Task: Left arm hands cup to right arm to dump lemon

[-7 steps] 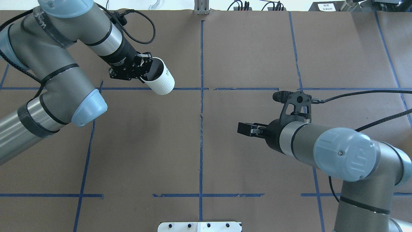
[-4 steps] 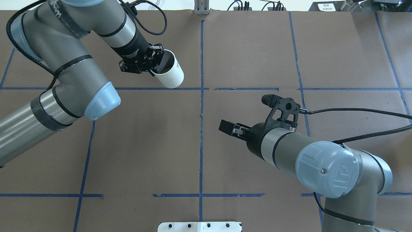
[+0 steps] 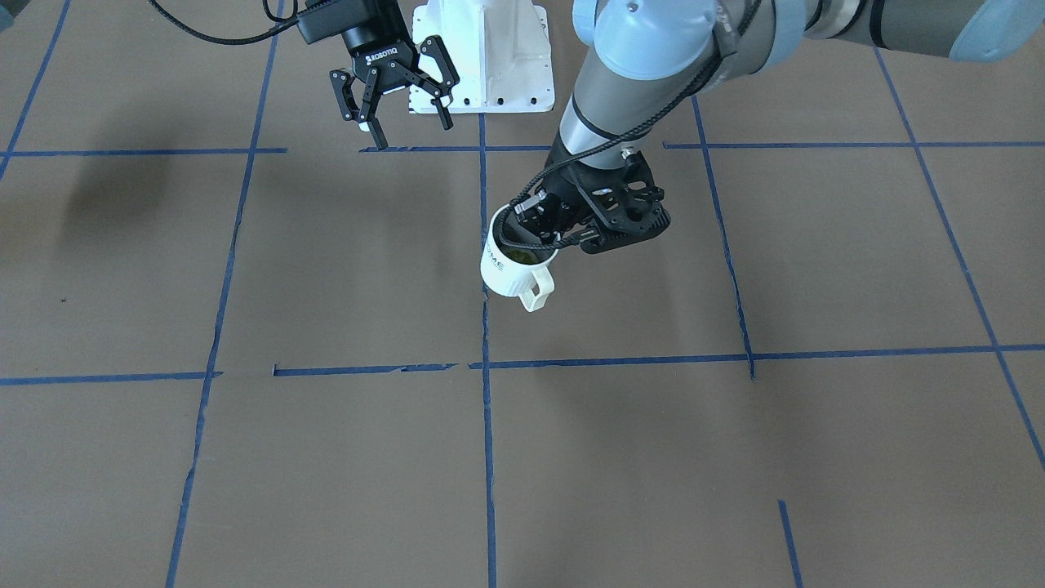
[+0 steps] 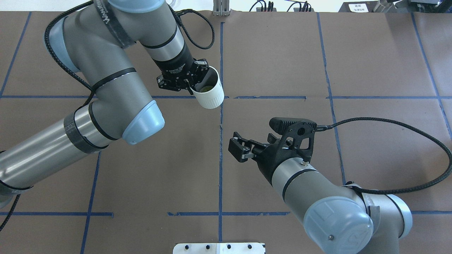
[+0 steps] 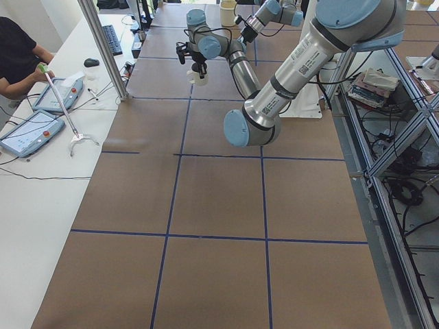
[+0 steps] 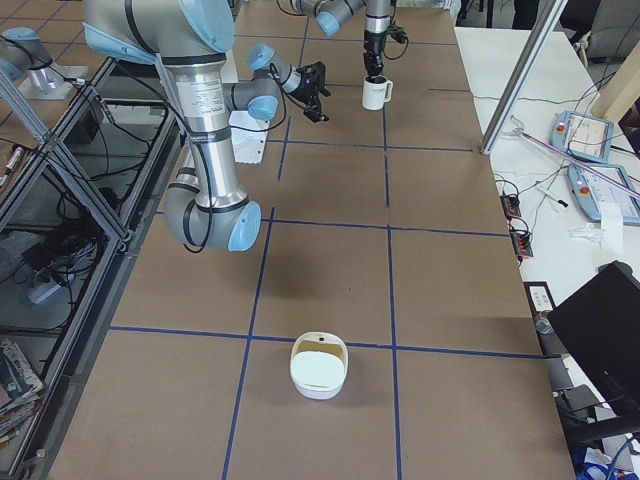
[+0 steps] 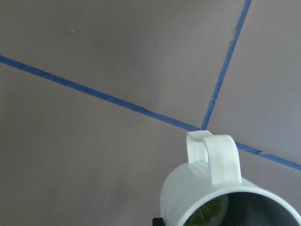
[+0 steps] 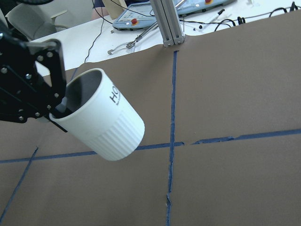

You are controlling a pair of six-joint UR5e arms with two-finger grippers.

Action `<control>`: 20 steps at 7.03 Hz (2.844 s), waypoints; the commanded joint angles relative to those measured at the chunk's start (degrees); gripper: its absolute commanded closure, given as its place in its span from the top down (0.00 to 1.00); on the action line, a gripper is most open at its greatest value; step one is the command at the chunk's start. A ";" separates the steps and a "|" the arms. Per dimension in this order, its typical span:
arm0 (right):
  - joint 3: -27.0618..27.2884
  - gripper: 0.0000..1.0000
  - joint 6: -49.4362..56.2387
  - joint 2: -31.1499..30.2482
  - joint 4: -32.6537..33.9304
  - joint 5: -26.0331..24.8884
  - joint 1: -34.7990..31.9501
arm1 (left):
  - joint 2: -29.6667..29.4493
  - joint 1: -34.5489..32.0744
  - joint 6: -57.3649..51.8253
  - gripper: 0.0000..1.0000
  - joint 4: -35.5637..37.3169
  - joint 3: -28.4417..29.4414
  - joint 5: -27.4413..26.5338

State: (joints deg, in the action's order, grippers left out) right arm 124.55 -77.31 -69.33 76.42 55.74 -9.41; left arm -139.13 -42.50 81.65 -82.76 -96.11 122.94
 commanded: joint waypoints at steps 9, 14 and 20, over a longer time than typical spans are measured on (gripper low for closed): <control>-6.95 0.97 18.87 0.08 -0.31 -15.39 4.75 | -2.55 8.21 1.23 0.04 -0.38 -1.36 0.02; -6.95 0.97 19.31 0.08 -0.31 -15.48 5.46 | -2.47 9.97 1.14 0.04 -2.67 -1.88 0.99; -6.95 0.69 20.35 -0.28 -0.31 -16.35 6.77 | -2.11 9.98 1.23 0.09 -2.58 -3.47 5.38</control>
State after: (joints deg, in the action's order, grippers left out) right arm 117.61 -57.69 -69.56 76.11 39.96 -3.11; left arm -141.19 -32.52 82.88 -85.28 -99.48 128.29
